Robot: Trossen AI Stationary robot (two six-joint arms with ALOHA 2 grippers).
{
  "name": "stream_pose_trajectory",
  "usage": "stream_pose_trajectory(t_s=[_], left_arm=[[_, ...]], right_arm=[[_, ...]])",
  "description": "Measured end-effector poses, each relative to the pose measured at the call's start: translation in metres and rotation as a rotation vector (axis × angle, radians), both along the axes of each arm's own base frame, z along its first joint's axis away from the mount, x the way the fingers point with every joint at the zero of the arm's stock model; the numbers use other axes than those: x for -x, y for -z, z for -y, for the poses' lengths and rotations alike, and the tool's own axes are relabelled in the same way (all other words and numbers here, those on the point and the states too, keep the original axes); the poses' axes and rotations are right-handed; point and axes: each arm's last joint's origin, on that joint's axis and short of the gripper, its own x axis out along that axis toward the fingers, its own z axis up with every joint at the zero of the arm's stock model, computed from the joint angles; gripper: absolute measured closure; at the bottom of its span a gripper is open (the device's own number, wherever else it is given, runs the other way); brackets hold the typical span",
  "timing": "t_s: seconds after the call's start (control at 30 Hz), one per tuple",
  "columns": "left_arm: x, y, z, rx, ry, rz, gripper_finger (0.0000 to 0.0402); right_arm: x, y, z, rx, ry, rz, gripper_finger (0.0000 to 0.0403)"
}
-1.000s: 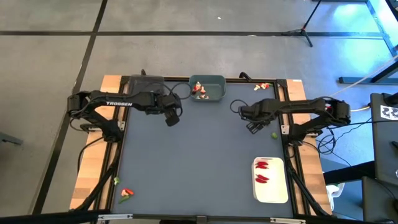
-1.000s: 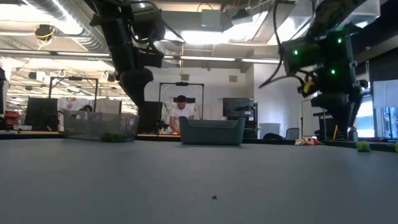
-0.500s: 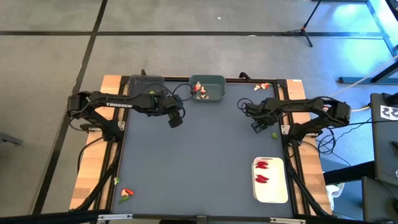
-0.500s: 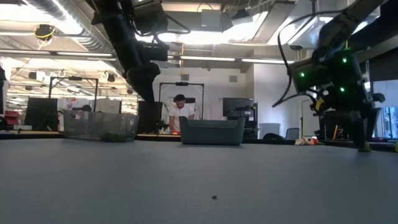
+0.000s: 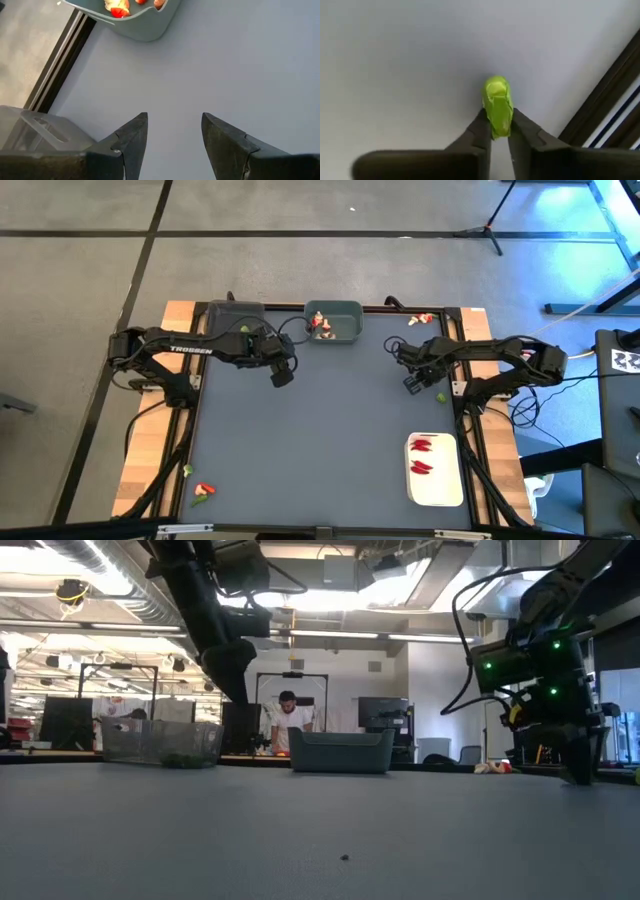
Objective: Sort produce into baskets
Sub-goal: Put the green chili pepper into the black bin
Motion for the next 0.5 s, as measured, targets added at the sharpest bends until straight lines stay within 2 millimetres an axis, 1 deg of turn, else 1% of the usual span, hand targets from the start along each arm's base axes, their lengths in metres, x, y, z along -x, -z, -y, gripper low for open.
stream_pose_trajectory(t_s=[0.07, 0.13, 0.17, 0.23, 0.33, 0.4, 0.5], left_arm=[[0.000, 0.000, 0.000, 0.002, -0.005, 0.003, 0.0219], [-0.003, 0.001, -0.001, 0.015, -0.045, 0.045, 0.0219], [-0.004, 0.001, -0.001, 0.028, -0.057, 0.064, 0.0219], [-0.004, 0.002, 0.000, 0.046, -0.031, 0.046, 0.0219], [-0.007, 0.001, 0.002, 0.057, -0.002, 0.075, 0.0219], [-0.011, -0.001, 0.005, 0.064, 0.029, 0.113, 0.0219], [-0.021, -0.006, 0.009, 0.095, 0.137, 0.217, 0.0219]], right_arm=[[-0.001, -0.001, 0.000, -0.005, -0.005, 0.004, 0.0378], [-0.003, -0.004, 0.001, -0.003, -0.011, 0.012, 0.0385], [-0.006, -0.005, 0.001, 0.007, -0.019, 0.030, 0.0385], [-0.014, -0.012, 0.001, 0.034, -0.041, 0.088, 0.0378], [-0.022, -0.025, -0.006, 0.044, -0.095, 0.146, 0.0365], [-0.032, -0.033, -0.012, 0.067, -0.151, 0.245, 0.0362], [-0.049, -0.043, -0.024, 0.064, -0.285, 0.424, 0.0361]])
